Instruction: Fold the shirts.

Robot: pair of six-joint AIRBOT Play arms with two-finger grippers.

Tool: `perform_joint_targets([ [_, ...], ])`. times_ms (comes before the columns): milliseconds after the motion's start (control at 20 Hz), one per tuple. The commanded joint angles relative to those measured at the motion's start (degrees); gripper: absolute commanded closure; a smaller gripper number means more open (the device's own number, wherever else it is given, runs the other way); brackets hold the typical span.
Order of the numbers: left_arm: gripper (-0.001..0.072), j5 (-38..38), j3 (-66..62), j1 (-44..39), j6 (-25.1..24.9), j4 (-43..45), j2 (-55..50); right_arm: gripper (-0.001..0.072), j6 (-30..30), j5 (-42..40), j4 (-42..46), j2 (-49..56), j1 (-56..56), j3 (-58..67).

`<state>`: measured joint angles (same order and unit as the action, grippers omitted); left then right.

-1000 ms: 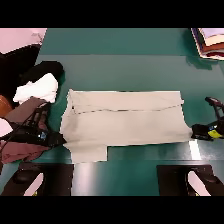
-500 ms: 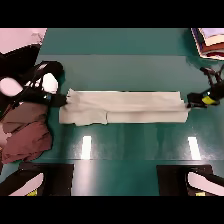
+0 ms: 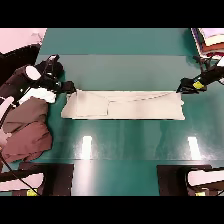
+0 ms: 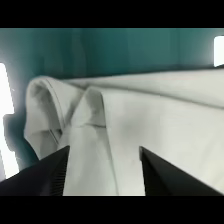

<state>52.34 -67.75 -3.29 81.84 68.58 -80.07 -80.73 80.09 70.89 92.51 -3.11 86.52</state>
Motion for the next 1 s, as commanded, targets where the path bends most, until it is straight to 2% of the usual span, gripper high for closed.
perform_joint_targets([
  [0, 0.0194, 6.14, -3.85, -0.07, 0.68, -0.24, -0.9, 0.0318, 2.86, 0.7, -7.43, 0.7, -3.98, 0.31],
  [100, 0.0606, 9.46, -4.98, -0.07, 0.59, -0.37, -0.79, 0.0318, 3.63, 0.92, -7.54, -1.55, -7.74, -4.35],
  [150, 0.0681, 9.64, -4.9, -0.07, 0.61, -0.87, -0.72, 0.0318, 4.17, 0.83, -8.09, -2.43, -9.79, -7.19],
  [200, 0.0682, 9.55, -4.92, -0.07, 0.63, -1.68, -0.74, 0.0262, 4.35, 0.55, -8.68, -3.04, -11.69, -9.94],
  [250, 0.0682, 9.46, -4.92, -0.07, 0.63, -3.04, -0.74, 0.0134, 4.42, 0.42, -9.42, -3.15, -13.46, -12.59],
  [300, 0.0682, 9.49, -4.92, -0.09, 0.63, -5.22, -0.74, 0.0106, 5.57, -0.11, -10.78, -3.06, -15.02, -15.02],
  [400, 0.0682, 8.83, -4.92, -0.7, 0.63, -8.46, -0.74, 0.0107, 6.51, -1.97, -13.73, -2.05, -17.4, -19.06],
  [650, 0.0682, 4.0, -4.9, -7.93, 0.7, -8.61, -1.46, 0.012, 9.27, -4.22, -20.96, 2.8, -14.73, -21.22],
  [700, 0.0682, 2.54, -4.92, -9.68, 0.74, -8.7, -1.9, 0.0209, 9.29, -5.14, -21.31, 3.39, -13.14, -20.63],
  [750, 0.0682, 0.83, -4.92, -11.47, 0.87, -8.72, -2.54, 0.0332, 9.46, -5.95, -21.35, 3.8, -11.89, -19.76],
  [800, 0.0683, -0.9, -4.94, -13.14, 1.25, -8.74, -3.3, 0.0479, 10.64, -6.08, -21.38, 3.93, -10.75, -18.62],
  [850, 0.0683, -3.19, -4.94, -14.91, 2.69, -8.92, -4.35, 0.0664, 11.34, -5.84, -21.33, 3.82, -9.77, -17.22],
  [900, 0.0683, -5.42, -4.96, -16.48, 3.93, -9.4, -5.53, 0.07, 11.37, -5.27, -21.35, 3.32, -9.07, -15.69],
  [950, 0.0683, -7.1, -5.35, -18.05, 3.87, -10.45, -7.06, 0.07, 11.37, -4.17, -21.42, 2.23, -8.48, -13.92],
])
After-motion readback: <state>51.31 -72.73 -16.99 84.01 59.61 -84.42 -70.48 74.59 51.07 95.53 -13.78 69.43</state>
